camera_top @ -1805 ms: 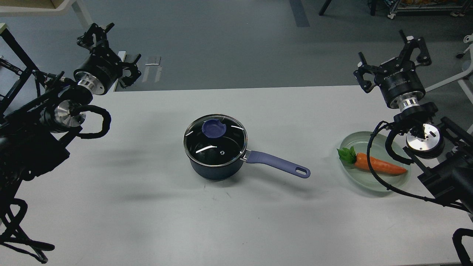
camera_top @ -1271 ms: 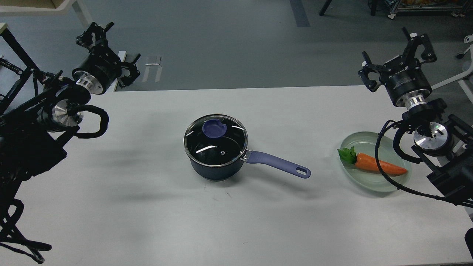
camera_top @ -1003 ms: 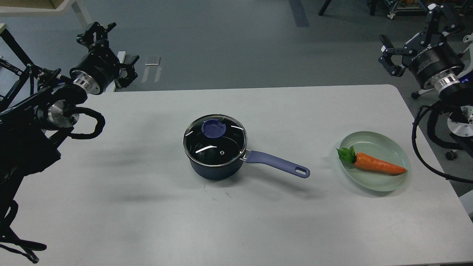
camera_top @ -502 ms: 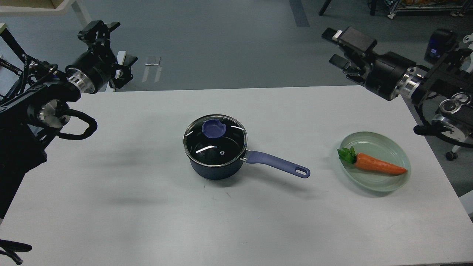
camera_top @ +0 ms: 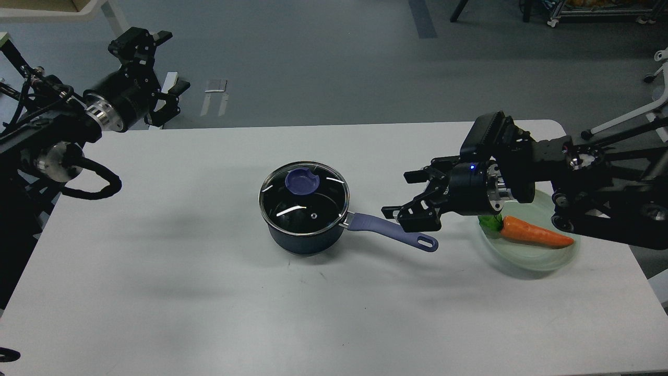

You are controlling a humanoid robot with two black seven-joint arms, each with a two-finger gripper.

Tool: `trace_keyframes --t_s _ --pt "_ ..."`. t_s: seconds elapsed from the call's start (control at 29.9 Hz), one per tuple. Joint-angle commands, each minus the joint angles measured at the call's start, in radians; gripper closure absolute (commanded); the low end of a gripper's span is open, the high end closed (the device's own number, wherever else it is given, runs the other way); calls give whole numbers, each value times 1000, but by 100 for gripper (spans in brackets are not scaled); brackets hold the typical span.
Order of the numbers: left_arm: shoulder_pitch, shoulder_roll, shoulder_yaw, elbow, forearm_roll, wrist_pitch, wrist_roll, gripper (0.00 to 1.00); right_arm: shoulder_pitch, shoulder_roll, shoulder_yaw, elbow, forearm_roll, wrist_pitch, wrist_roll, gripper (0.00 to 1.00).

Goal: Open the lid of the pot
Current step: 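Reach the right gripper to the lavender pan handle and grasp it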

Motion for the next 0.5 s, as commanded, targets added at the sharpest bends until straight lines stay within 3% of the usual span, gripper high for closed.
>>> trace_keyframes --t_s 0.0,0.47 --pt "1 4 0 -3 -1 5 -1 1 -11 42 -44 -17 -13 0 0 15" --pt "4 15 -2 -3 -3 5 -2 1 -27 142 -78 -80 -13 11 -2 35"
